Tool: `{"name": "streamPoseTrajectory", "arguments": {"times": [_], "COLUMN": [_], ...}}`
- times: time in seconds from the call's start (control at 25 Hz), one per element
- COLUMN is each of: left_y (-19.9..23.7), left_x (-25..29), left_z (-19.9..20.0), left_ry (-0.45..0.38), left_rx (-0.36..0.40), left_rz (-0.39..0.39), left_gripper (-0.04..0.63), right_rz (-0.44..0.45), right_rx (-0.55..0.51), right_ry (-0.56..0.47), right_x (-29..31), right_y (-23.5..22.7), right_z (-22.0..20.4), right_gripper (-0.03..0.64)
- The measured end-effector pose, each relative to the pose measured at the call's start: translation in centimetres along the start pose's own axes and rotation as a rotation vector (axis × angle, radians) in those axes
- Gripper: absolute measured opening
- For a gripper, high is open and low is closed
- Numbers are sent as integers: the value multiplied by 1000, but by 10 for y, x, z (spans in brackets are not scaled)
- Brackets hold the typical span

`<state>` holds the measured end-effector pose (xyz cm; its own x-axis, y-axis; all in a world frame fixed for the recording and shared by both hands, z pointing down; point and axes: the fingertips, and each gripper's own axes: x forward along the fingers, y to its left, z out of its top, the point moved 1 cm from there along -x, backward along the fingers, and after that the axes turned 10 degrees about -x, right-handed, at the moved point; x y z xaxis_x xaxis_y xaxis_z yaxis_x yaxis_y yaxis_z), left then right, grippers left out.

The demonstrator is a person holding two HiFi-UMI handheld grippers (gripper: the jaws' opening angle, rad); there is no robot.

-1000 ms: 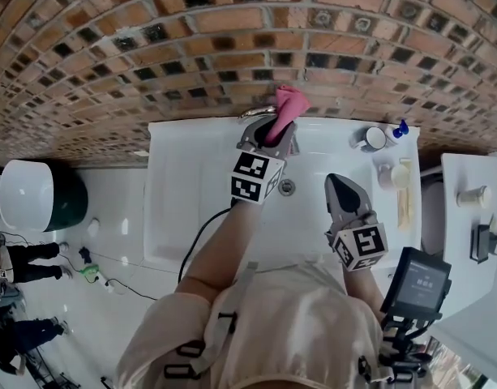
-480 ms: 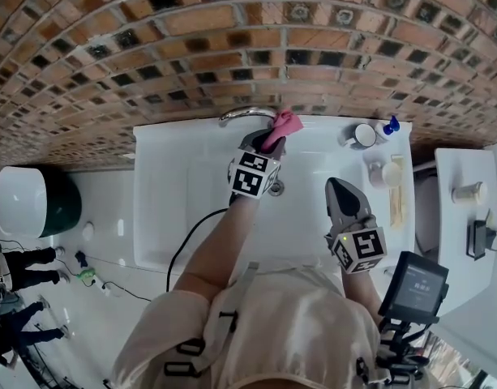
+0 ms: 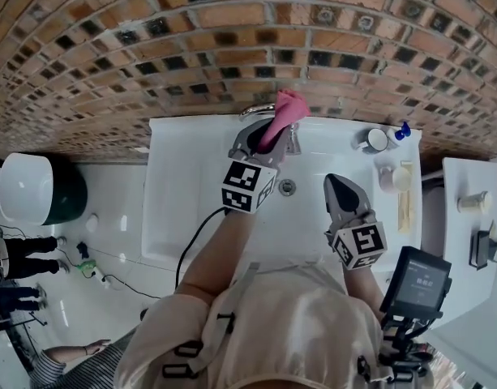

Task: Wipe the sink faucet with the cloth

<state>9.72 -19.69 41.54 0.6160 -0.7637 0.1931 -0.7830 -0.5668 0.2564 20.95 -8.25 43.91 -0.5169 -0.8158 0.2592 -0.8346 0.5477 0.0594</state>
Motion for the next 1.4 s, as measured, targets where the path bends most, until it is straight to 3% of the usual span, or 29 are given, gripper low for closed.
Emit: {"name": "streamPoseTrajectory", "arguments": {"times": [0.12, 0.2, 0.36, 0.52, 0.72, 1.04, 1.24, 1.4], "left_y": [31, 59, 111, 137, 132, 105, 67, 20], "left_x": [-32, -49, -68, -68, -46, -34, -20, 12], "left_z": [25, 24, -8, -40, -47, -8, 16, 13], "left_ry": [-80, -88, -43, 16, 40, -20, -67, -38], "left_rx": [-28, -51, -130, -181, -199, -154, -53, 13], "left_rz": [82, 149, 260, 299, 244, 172, 119, 47], "left_gripper": [88, 88, 88, 87, 87, 87, 86, 86], "right_rz": [40, 57, 73, 72, 40, 6, -18, -48], "right_rx": [-15, -22, -33, -34, -30, -9, 7, 33], "right_ry": [-8, -11, 0, 22, 39, 34, 29, 39], "right_x": [9, 15, 26, 32, 32, 26, 13, -4], "right_y": [19, 29, 41, 43, 34, 28, 23, 3], "right_z": [6, 10, 12, 9, 7, 6, 2, -9], "right_gripper": [-8, -8, -9, -8, -8, -8, -9, -8]}}
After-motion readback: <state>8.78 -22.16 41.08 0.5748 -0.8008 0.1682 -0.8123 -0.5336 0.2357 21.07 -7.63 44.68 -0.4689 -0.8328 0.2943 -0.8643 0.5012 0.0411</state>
